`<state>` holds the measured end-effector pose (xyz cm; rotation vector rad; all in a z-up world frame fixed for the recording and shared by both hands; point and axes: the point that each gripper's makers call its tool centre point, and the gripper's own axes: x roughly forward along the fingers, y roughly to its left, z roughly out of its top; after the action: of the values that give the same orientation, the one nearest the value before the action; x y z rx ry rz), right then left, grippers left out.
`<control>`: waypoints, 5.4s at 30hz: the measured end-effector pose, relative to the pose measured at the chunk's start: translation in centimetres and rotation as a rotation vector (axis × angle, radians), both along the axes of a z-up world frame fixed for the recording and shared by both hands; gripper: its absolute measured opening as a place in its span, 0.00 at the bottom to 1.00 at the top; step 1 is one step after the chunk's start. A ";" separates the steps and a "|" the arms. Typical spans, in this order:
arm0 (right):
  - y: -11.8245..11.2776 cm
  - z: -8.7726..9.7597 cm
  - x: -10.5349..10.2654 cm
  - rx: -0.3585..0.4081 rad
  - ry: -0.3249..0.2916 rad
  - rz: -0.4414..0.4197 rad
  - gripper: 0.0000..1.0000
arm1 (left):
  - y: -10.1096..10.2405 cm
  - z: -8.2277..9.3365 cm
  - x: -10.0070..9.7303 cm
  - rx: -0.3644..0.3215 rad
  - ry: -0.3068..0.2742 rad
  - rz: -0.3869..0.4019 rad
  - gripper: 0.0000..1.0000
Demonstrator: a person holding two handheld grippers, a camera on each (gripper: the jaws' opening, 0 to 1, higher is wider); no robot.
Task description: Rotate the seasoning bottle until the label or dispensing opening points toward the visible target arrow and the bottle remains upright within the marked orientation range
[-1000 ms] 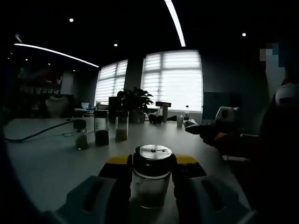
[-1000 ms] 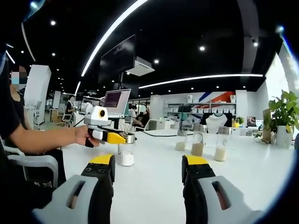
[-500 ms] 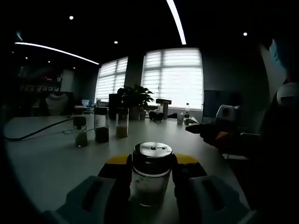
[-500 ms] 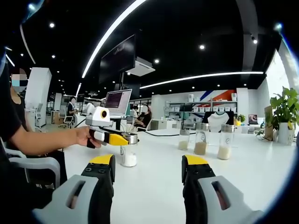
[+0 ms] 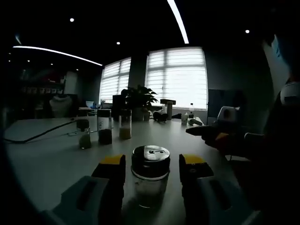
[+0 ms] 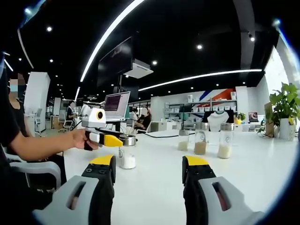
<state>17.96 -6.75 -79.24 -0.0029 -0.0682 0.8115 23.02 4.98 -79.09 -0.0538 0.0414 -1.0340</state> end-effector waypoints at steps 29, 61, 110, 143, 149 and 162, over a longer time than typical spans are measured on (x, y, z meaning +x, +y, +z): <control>-0.5 1.6 5.6 -0.031 0.027 -0.022 0.80 | 2.1 -1.2 -4.3 0.081 -0.026 0.335 1.00; 1.5 2.7 13.6 -0.050 0.016 -0.090 0.91 | 3.0 -3.3 -6.3 0.112 -0.042 0.375 0.99; 10.2 1.0 25.4 -0.254 0.031 -0.204 0.53 | 3.2 -3.7 -6.5 0.121 -0.056 0.385 0.92; 10.3 -3.2 31.4 -0.338 0.073 -0.428 0.36 | 4.9 -2.2 -6.2 0.103 -0.091 0.415 0.91; 10.2 -3.1 31.2 -0.318 0.089 -0.438 0.35 | 4.4 -2.4 -6.2 0.105 -0.089 0.407 0.90; 10.3 -1.3 29.0 -0.234 0.050 -0.287 0.32 | 4.4 -2.6 -5.9 0.138 -0.113 0.420 0.90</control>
<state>46.96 3.55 -80.51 -0.2092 0.0741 0.5283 17.14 9.35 -81.71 0.1176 -0.0021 -0.6114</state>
